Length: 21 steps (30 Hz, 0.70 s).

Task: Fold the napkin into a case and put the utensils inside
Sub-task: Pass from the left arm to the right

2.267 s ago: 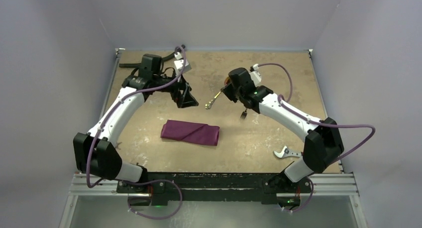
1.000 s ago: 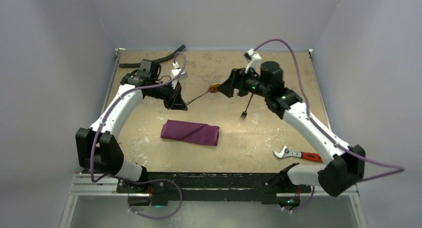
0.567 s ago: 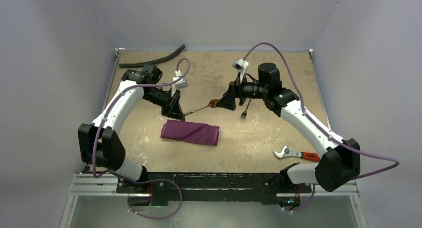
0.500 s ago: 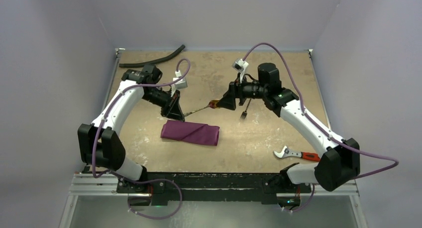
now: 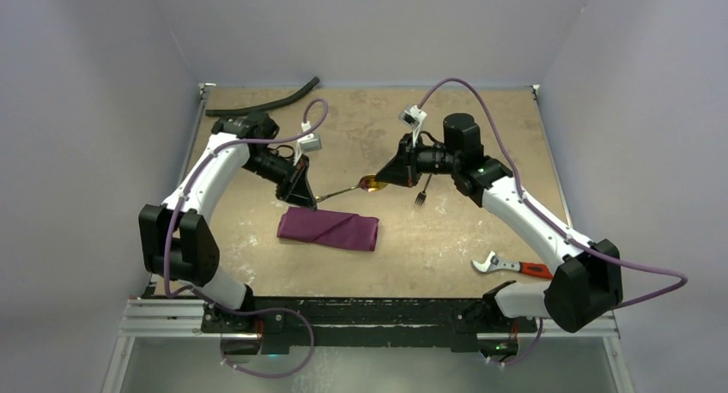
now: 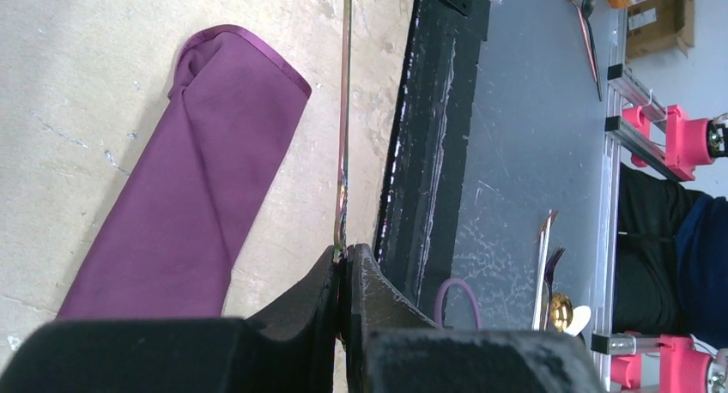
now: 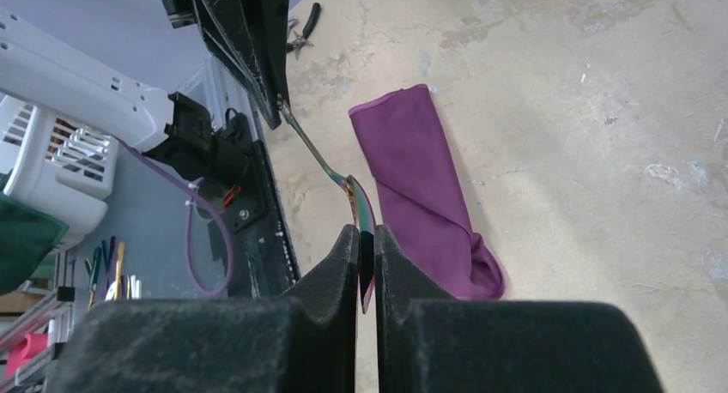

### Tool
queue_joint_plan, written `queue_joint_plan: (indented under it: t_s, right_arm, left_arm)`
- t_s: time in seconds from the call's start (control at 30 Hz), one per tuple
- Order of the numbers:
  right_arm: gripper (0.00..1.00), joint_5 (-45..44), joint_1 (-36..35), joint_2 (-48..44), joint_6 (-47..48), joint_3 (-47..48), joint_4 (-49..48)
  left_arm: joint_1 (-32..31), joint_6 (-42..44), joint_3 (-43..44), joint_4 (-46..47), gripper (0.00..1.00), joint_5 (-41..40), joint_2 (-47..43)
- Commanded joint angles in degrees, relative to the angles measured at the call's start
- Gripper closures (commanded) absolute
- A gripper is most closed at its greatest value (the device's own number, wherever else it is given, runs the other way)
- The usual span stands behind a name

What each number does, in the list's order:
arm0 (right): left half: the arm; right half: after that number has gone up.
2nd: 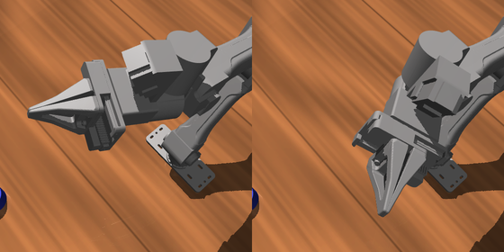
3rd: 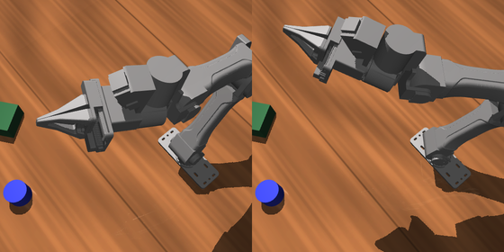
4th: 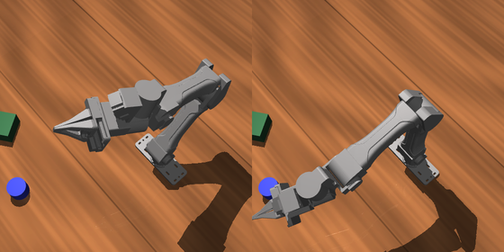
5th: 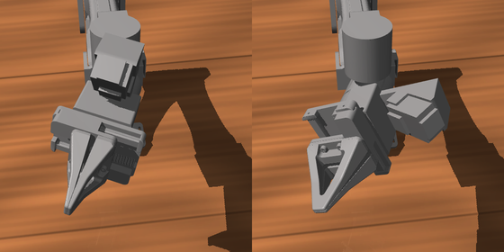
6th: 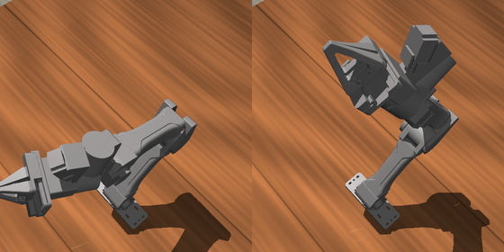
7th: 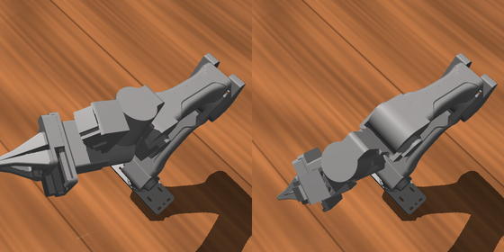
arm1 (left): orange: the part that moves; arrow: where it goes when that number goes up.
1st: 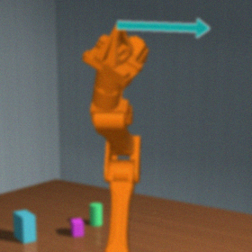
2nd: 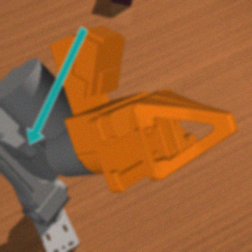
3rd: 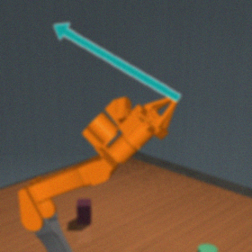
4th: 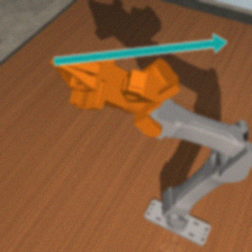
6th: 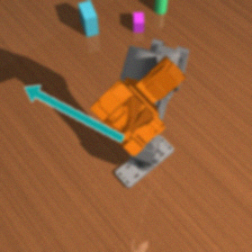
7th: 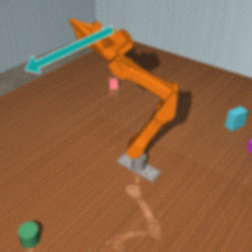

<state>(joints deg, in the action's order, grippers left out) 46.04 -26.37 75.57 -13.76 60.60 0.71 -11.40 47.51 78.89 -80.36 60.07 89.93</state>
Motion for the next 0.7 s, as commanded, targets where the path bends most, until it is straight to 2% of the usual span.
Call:
queue_joint_plan:
  t_s: [0.0, 0.03, 0.07, 0.17, 0.27, 0.33, 0.4, 0.43, 0.5, 0.57, 0.6, 0.67]
  right_arm:
    - [0.86, -3.44, 0.31, -2.63, -1.22, -0.98, 0.5]
    - [0.79, -3.82, 0.23, -2.85, -1.33, -1.13, 0.67]
    - [0.76, -4.42, 0.19, -2.98, -1.53, -1.2, 0.71]
    - [0.73, -6.66, -0.31, -3.26, -1.98, -0.86, 0.7]
    - [0.86, -10.75, -0.59, -4.1, -3.81, -0.45, -0.41]
    - [1.0, -13.46, -0.63, -4.95, -5.55, -0.36, -1.52]
    - [1.0, -15.21, -0.73, -5.53, -6.98, -0.2, -2.31]
    - [1.0, -17.51, -0.7, -5.59, -7.84, 0.09, -1.7]
    - [1.0, -22.94, -0.69, -4.29, -10.03, 1.43, 2.51]
    - [1.0, -27.46, -0.7, -1.33, -10.86, 4.44, 10.42]
    - [1.0, -28.58, -0.74, 0.33, -11.46, 5.99, 15.49]
    - [1.0, -31.81, -0.69, 2.79, -12.46, 7.96, 25.41]
  left_arm:
    - [1.49, 2.15, 3.22, -0.91, 1.0, 3.33, -0.03]
    - [1.61, 2.16, 3.39, -1.08, 1.0, 3.54, 0.2]
    - [1.64, 2.27, 3.52, -1.24, 1.0, 3.62, 0.36]
    - [1.64, 2.38, 3.8, -1.64, 1.0, 4.02, 0.82]
    - [1.64, 2.33, 3.73, -1.78, 1.0, 4.0, 1.03]
    - [1.64, 2.43, 3.56, -1.77, 1.0, 4.06, 1.02]
    - [1.64, 2.08, 3.49, -1.32, 1.0, 3.79, 1.02]
    - [1.61, 1.22, 3.46, -0.54, 0.96, 3.38, 0.97]
    - [1.76, -2.06, 3.15, 2.58, 0.66, 1.29, 0.4]
    - [2.3, -5.26, 2.03, 7.47, 0.44, -2.04, -1.35]
    - [2.46, -7.12, 1.21, 10.4, 0.37, -4.42, -2.33]
    - [3.29, -9.42, -0.29, 15.24, 0.32, -9.92, -3.83]
